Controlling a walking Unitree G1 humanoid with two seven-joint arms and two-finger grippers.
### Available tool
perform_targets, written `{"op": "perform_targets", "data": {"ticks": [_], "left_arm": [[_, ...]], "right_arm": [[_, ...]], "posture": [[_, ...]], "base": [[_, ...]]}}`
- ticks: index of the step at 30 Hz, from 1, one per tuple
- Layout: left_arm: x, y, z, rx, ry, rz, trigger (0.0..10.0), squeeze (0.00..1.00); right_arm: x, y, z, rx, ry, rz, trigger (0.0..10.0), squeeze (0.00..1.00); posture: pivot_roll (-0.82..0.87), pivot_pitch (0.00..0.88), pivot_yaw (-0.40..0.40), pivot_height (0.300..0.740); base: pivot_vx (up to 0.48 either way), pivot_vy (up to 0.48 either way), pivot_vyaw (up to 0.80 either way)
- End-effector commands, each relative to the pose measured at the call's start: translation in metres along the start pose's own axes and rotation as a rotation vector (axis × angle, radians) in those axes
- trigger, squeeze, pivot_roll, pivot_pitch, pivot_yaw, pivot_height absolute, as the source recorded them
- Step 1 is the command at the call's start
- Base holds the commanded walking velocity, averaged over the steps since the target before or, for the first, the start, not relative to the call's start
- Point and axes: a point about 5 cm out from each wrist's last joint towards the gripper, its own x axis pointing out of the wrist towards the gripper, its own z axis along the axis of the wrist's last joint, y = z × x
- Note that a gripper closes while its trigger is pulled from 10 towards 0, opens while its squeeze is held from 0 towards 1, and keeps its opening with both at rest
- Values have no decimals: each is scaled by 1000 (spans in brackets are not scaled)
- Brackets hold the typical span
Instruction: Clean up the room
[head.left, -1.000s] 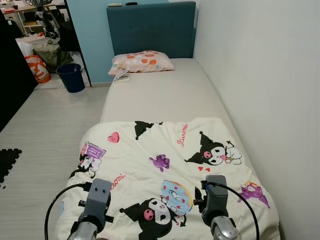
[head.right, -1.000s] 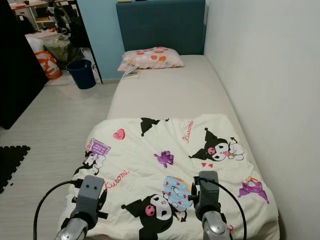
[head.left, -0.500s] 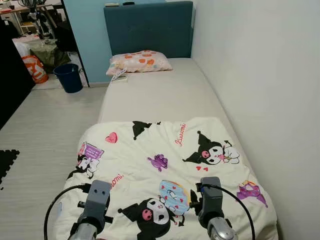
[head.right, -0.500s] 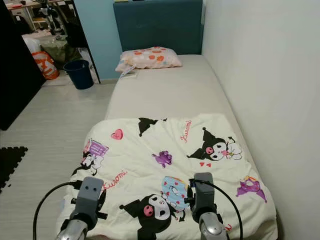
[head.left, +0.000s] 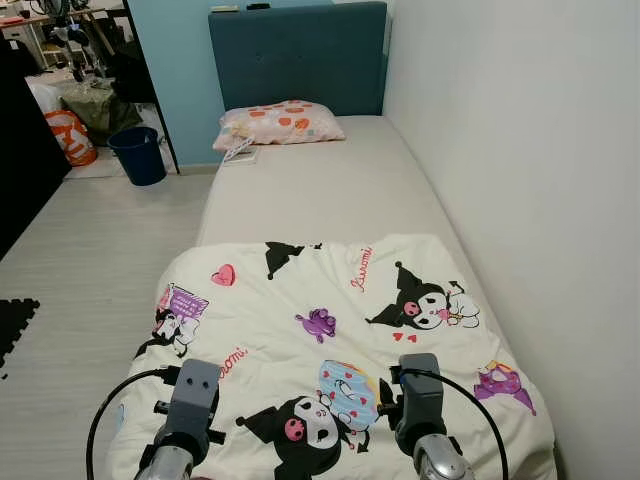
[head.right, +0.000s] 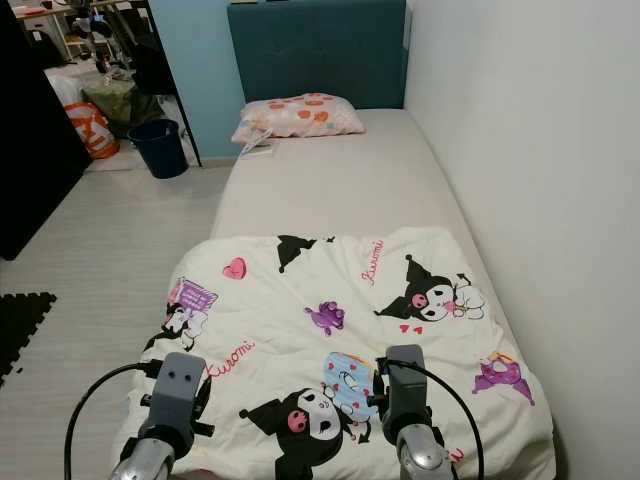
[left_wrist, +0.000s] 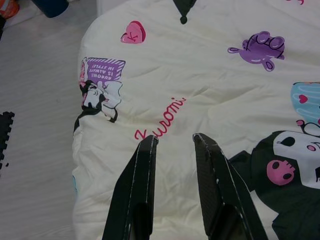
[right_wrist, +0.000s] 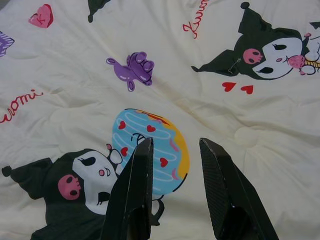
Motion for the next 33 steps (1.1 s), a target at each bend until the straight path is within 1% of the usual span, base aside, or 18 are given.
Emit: {"op": "perform_targets", "data": {"ticks": [1, 12, 16, 26, 33], "left_arm": [[-3, 0, -5, 13, 13, -4, 10000, 0], [-3, -1, -5, 14, 8, -7, 10000, 0], [-5, -3, -9, 16, 19, -10, 10000, 0], [-4, -4, -12, 12, 38, -15, 10000, 0], [-2, -6, -8, 2, 21, -21, 10000, 0]], "right_arm": [[-1, 2, -4, 4, 13, 4, 10000, 0], [-1, 2, -5, 4, 12, 7, 10000, 0], [0, 1, -5, -1, 11, 4, 10000, 0], [0, -1, -6, 10, 25, -4, 10000, 0], [0, -1, -3, 3, 8, -6, 10000, 0]], "posture": [[-49, 127, 26, 740], [-47, 130, 26, 740], [-55, 128, 25, 740], [-59, 122, 28, 740], [-60, 113, 25, 740]], "base": [[0, 0, 0], [0, 0, 0], [0, 0, 0], [0, 0, 0], [0, 0, 0]]}}
